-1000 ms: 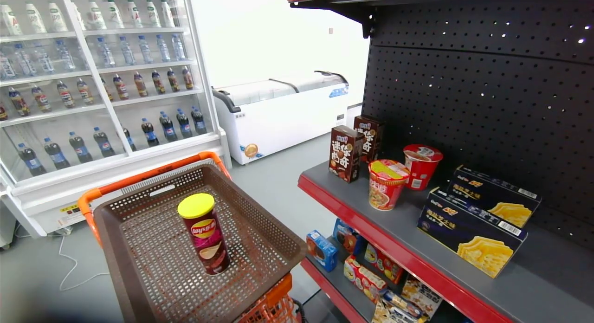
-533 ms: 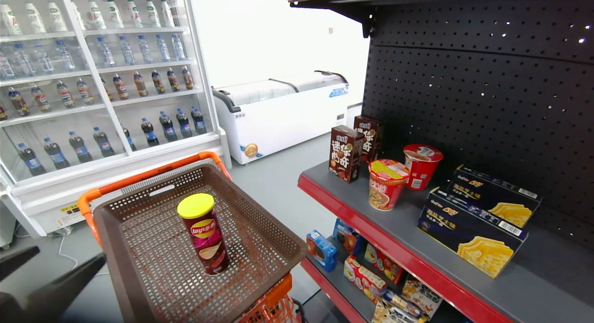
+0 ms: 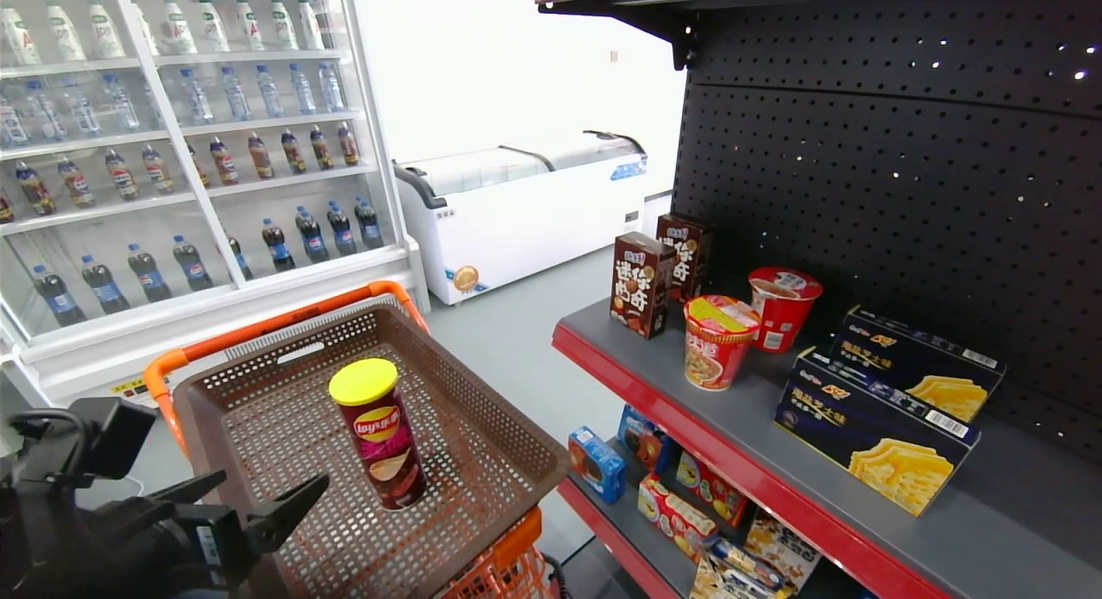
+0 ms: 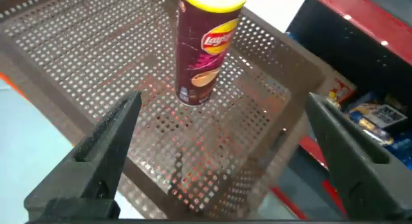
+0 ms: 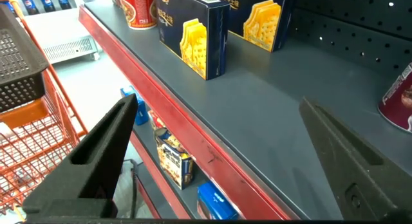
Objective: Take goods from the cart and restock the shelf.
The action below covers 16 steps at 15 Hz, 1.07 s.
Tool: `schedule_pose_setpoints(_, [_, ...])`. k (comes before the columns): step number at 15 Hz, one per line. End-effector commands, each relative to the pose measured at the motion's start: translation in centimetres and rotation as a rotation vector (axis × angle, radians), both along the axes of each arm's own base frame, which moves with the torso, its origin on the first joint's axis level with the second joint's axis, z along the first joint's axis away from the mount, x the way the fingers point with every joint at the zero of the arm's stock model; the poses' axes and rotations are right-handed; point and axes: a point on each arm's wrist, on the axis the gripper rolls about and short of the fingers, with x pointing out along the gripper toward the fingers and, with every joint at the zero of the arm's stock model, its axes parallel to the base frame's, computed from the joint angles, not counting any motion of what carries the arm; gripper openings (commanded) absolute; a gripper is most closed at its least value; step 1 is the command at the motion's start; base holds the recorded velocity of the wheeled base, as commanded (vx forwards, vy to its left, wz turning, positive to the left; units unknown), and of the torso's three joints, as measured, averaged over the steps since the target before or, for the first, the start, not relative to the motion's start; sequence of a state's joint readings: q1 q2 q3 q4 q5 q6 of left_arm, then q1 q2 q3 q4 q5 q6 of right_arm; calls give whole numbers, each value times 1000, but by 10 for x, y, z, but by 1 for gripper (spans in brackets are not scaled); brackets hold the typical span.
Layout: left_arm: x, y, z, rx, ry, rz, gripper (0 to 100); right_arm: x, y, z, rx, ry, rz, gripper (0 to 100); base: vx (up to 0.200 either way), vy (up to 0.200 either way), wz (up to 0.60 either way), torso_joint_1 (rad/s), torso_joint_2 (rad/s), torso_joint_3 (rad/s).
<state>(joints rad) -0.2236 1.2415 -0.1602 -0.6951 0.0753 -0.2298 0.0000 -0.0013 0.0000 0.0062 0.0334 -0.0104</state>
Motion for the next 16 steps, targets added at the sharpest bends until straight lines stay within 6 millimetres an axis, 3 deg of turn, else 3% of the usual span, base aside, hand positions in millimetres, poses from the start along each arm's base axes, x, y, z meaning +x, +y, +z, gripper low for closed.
schedule_pose_setpoints(1, [32, 3, -30, 20, 126, 55, 100, 0, 0, 0, 0, 1, 0, 100, 0, 0, 0, 0, 0, 0])
schedule_pose_setpoints(5, [57, 15, -46, 60, 159, 108, 100, 0, 0, 0, 0, 1, 0, 100, 0, 0, 0, 0, 0, 0])
schedule_pose_setpoints(10, [102, 18, -48, 35, 135, 14, 100, 0, 0, 0, 0, 1, 0, 100, 0, 0, 0, 0, 0, 0])
schedule_pose_setpoints(16, [118, 15, -63, 48, 158, -68, 100, 0, 0, 0, 0, 1, 0, 100, 0, 0, 0, 0, 0, 0])
